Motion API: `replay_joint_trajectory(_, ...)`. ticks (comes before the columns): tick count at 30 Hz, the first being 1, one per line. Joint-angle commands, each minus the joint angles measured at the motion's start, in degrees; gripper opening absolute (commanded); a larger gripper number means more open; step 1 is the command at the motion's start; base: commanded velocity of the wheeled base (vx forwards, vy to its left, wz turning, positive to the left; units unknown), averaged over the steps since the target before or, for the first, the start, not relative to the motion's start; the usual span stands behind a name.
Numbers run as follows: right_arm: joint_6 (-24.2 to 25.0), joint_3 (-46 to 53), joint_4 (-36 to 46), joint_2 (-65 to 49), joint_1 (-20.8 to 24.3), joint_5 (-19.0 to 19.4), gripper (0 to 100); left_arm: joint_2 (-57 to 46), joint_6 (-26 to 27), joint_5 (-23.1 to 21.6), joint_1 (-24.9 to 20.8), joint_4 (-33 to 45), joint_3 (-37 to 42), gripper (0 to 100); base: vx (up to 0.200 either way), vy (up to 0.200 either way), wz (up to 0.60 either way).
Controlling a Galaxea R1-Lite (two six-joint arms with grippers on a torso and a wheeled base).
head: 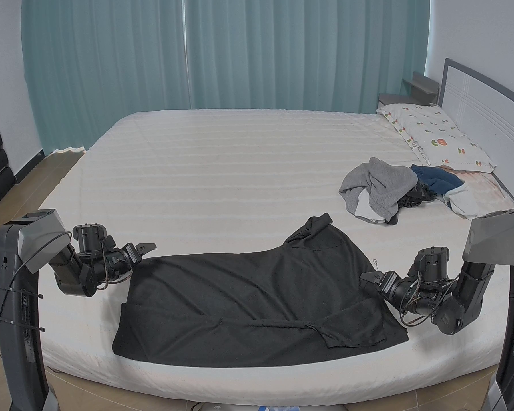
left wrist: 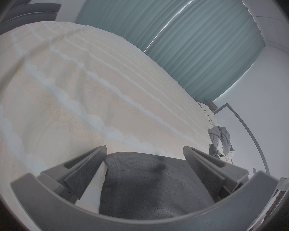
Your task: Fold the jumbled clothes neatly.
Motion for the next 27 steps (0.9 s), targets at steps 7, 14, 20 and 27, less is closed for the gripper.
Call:
replay_joint_trajectory(7,0.0,0.1,0.0,-0.1,0.0,0.0,100,-0.6,-0.7,2.5,0.6,-1.9,-0.2,100,0.0,0.0,0.0)
replay_joint_trajectory(14,0.1,0.2,0.0,-0.2,0.1,0.0,100,-0.7,-0.2,2.4,0.4,-1.8,1.7,100,0.0,0.0,0.0)
replay_joint_trajectory(20,0.1,0.1,-0.1,-0.2,0.1,0.0,100,-0.7,-0.2,2.5,0.1,-1.8,2.0,100,0.0,0.0,0.0)
replay_joint_trajectory(27,0.0,-1.2,-0.1,-0.8,0.0,-0.1,100,-1.3,-0.2,2.4,0.0,-2.2,3.0,0,0.0,0.0,0.0)
